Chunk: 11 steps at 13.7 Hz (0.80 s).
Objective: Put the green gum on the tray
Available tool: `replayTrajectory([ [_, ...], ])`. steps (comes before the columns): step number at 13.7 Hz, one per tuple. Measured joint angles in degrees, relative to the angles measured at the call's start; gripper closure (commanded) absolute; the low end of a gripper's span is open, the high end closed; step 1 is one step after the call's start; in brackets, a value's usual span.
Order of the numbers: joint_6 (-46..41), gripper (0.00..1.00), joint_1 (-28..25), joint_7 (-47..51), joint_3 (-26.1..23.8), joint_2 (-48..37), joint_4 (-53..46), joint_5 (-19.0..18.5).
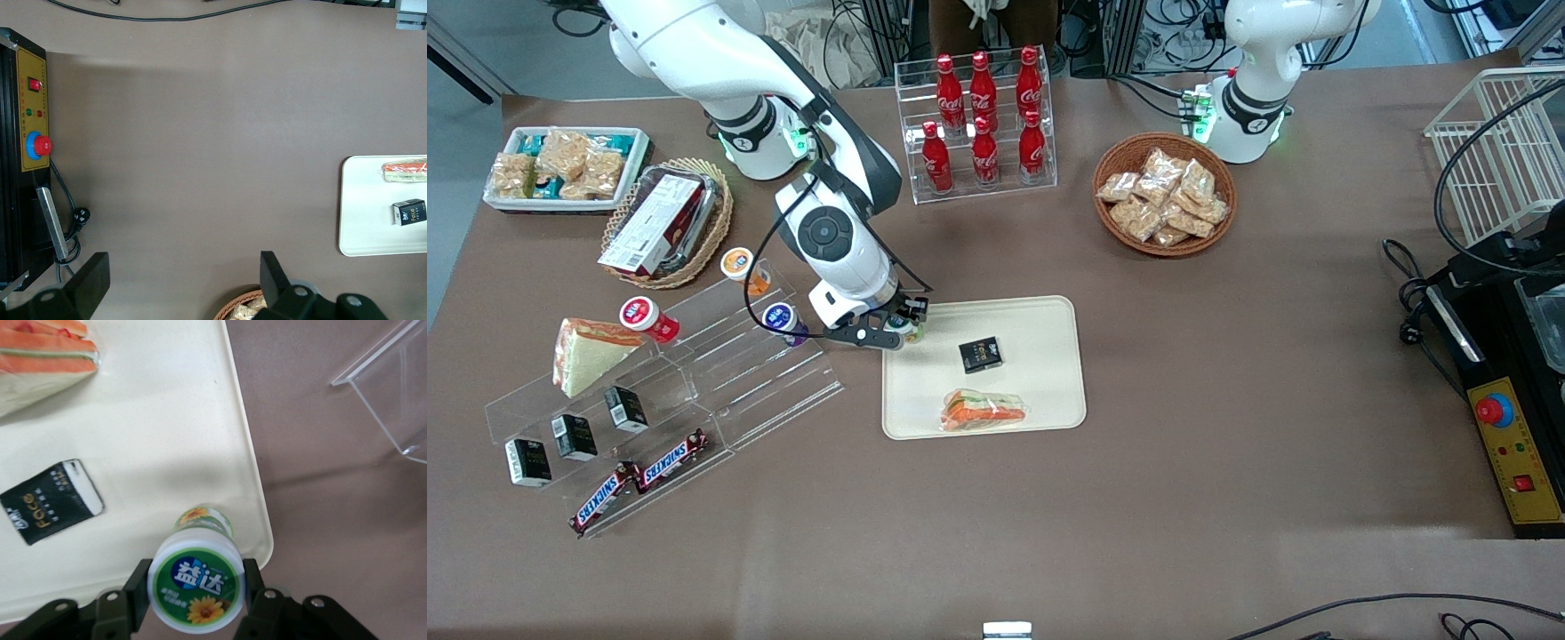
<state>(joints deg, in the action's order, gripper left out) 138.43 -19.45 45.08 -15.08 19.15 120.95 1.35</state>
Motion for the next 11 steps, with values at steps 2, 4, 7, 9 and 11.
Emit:
replayTrajectory([
  [2, 1.3, 0.0, 0.0, 0.6, 0.2, 1.0, 0.0, 0.0],
  [4, 1.5, 0.0, 0.0, 1.1, 0.3, 1.0, 0.0, 0.0],
  [7, 1.6, 0.0, 0.2, 1.3, 0.3, 1.0, -0.1, 0.0],
  [9, 1.6, 0.0, 0.3, 1.3, 0.3, 0.9, -0.4, 0.0],
  [11, 0.2, 0.0, 0.3, 1.0, 0.3, 0.0, -1.7, -0.2],
])
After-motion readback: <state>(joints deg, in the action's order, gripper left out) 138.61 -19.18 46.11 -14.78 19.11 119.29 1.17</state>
